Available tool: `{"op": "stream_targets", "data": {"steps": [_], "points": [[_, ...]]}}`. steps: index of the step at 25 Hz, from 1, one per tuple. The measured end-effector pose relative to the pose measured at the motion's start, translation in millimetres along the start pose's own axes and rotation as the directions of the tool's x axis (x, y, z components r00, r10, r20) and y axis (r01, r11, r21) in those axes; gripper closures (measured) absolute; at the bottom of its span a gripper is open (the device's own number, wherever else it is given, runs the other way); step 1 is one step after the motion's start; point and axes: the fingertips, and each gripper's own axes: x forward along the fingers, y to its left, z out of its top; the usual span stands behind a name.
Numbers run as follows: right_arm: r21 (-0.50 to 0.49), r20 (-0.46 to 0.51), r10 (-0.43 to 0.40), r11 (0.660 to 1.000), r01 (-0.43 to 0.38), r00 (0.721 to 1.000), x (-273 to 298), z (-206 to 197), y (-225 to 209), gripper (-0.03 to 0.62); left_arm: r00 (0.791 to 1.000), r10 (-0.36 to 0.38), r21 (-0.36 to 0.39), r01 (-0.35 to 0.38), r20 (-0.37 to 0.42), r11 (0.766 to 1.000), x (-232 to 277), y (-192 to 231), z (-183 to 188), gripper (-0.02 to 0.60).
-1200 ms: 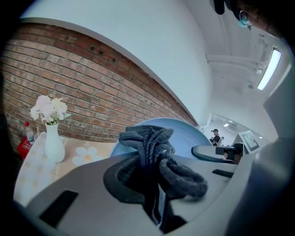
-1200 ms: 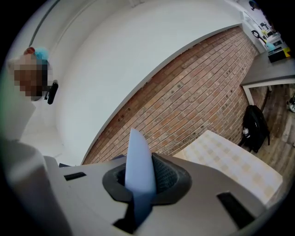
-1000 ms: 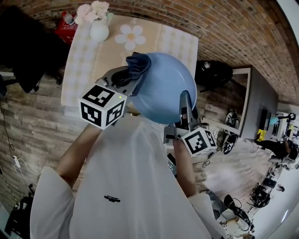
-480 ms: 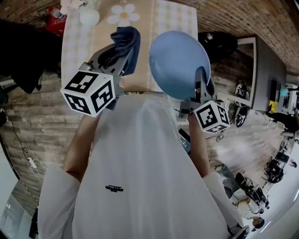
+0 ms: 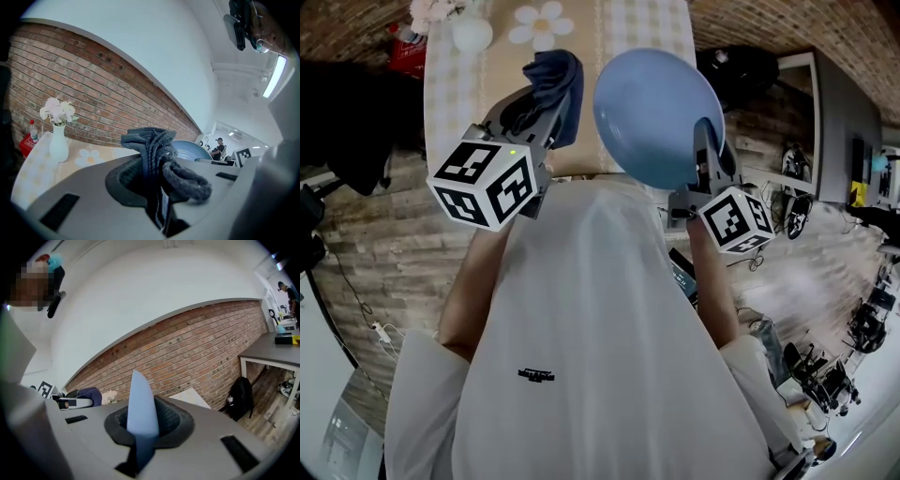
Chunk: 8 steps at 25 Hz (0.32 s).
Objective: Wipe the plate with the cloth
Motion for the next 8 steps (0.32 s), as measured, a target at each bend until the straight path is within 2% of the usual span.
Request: {"op": "stream_targets", "data": {"steps": [8], "points": [[-0.003, 0.013, 0.021, 1.000, -0.021, 1.000, 1.1, 2.5, 12.2, 0.536, 1.000, -0.009, 0.000, 0.009, -0.003, 1.000, -3.7, -0.7, -0.7, 0.520]]}}
